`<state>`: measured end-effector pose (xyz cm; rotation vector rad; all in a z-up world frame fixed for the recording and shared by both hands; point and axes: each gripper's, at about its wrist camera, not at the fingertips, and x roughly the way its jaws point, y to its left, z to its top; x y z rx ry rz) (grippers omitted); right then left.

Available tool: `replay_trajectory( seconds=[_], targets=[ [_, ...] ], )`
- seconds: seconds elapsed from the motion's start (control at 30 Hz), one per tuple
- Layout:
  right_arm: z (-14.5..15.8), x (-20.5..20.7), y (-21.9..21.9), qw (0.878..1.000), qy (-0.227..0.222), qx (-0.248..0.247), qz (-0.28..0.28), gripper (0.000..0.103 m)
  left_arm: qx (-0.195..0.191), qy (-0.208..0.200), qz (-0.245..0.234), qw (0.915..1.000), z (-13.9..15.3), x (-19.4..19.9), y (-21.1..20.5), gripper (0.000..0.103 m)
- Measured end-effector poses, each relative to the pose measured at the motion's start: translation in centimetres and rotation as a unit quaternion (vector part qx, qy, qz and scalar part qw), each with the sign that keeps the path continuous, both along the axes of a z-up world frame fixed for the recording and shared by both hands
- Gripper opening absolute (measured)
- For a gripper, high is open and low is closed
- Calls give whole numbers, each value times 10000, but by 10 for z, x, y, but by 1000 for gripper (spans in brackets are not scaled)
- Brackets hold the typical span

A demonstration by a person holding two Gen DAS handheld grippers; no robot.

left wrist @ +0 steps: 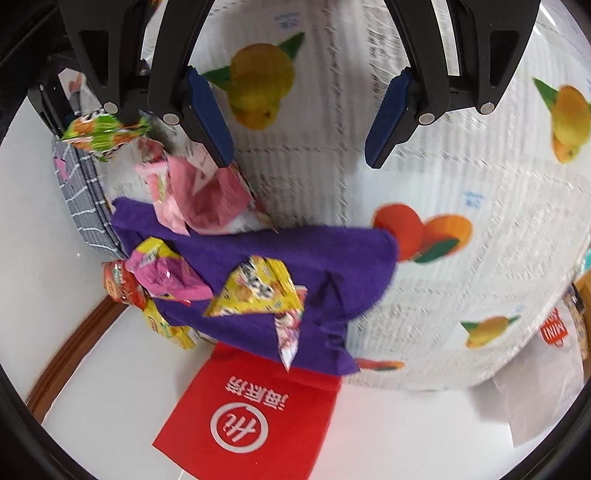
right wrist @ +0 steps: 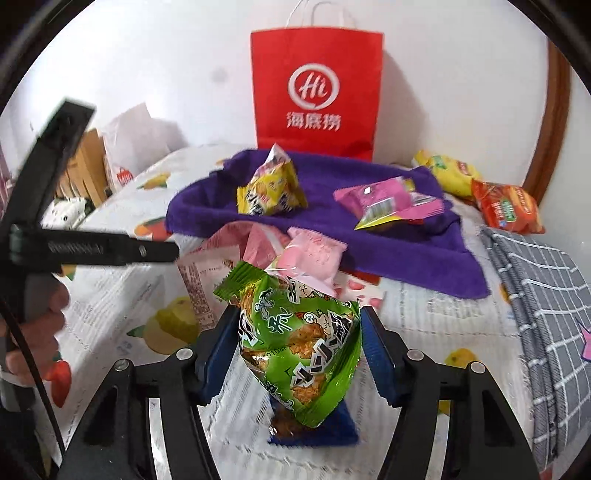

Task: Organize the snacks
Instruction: 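Grasp the green cracker bag with the right tool while the left tool returns to the pile, then lift the green bag with the right tool while the left tool grasps the pink-white pastry packet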

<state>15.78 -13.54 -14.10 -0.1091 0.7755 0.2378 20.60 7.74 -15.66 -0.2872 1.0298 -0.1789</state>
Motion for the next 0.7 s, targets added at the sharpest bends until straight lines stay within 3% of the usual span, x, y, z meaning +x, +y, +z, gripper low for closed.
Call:
replay_trajectory(
  seconds=[0.37,0.6,0.7],
  targets=[
    [5,-23,-72,9961,46,310,-830,64,-352,217,-337,9986,-14,-23,-35,72],
    [-3,-33,-94,9934,148,569,-990,64,-120,202,-621,9978,-15,-15,-70,72],
    [-6,-36,-101,9924,166,701,-1001,64,290,143,-776,9965,-17,-13,-90,76]
  ],
)
